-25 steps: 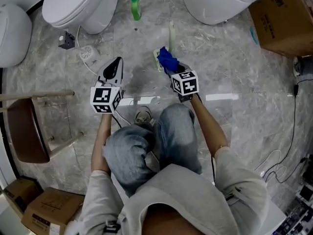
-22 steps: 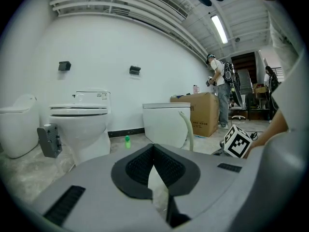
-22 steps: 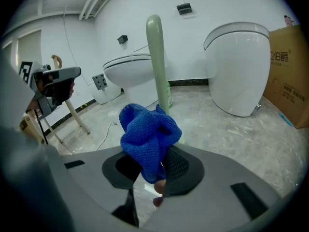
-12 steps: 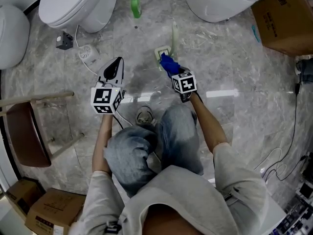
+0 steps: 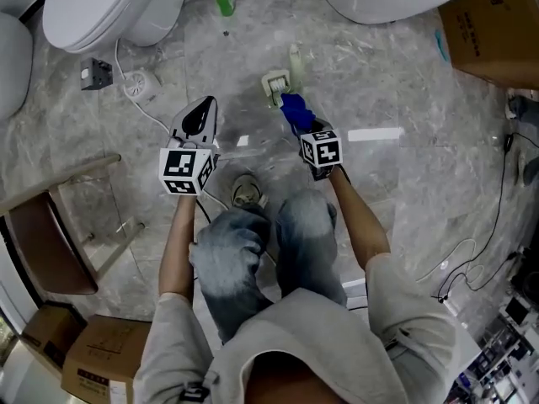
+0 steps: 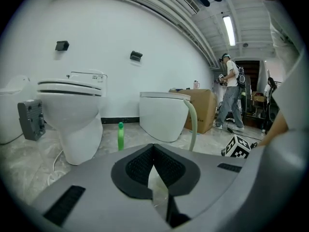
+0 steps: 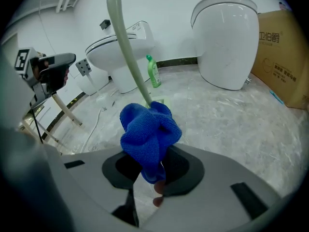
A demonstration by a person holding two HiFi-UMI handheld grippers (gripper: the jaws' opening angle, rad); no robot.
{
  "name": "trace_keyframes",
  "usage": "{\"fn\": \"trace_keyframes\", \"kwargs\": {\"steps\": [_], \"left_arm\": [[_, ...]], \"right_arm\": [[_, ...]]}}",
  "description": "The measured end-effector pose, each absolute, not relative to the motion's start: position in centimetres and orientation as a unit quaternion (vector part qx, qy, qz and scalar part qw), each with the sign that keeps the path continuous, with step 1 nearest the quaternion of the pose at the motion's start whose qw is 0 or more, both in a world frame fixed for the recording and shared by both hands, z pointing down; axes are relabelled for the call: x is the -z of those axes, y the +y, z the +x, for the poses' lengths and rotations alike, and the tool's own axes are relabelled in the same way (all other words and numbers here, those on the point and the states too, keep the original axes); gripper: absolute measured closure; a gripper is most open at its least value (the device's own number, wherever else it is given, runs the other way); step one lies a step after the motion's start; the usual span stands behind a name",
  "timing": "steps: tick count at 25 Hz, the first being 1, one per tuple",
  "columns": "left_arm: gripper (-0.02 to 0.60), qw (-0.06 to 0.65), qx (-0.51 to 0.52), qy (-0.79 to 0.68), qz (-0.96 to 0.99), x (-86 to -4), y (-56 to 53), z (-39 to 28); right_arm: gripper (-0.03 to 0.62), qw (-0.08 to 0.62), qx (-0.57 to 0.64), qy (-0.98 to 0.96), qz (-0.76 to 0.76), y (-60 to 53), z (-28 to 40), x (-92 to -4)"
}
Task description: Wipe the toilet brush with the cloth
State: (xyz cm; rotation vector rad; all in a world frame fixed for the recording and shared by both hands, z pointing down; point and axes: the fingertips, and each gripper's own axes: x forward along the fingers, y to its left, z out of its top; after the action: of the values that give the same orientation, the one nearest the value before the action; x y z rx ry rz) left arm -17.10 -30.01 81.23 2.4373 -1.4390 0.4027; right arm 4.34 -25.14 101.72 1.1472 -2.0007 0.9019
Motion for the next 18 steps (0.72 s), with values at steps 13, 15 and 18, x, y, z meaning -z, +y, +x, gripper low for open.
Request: {"fn": "trace_keyframes", "kwargs": {"steps": [13,15,18], "left_arm": [[0.563,0.24,-0.157,-0.506,0.814,-74.2,-27.2,-18.4],[0.563,0.251,-0.157,-0.51,0.808,-72.4,-26.5,-18.7],[0.563,0.261,-0.156,-0.513,0.803,-69.2,-26.1,-18.8]], "right_arm": [[0.482,0.308,-0.381,-0.733,0.471,-22.6,6.3,-88.3],[0.482,0.307,-0.38,-0.737,0.468,-21.8,6.2,-85.1],[0.482,0.307,-0.374,-0.742,0.463,-21.3,6.0,-80.1]]}}
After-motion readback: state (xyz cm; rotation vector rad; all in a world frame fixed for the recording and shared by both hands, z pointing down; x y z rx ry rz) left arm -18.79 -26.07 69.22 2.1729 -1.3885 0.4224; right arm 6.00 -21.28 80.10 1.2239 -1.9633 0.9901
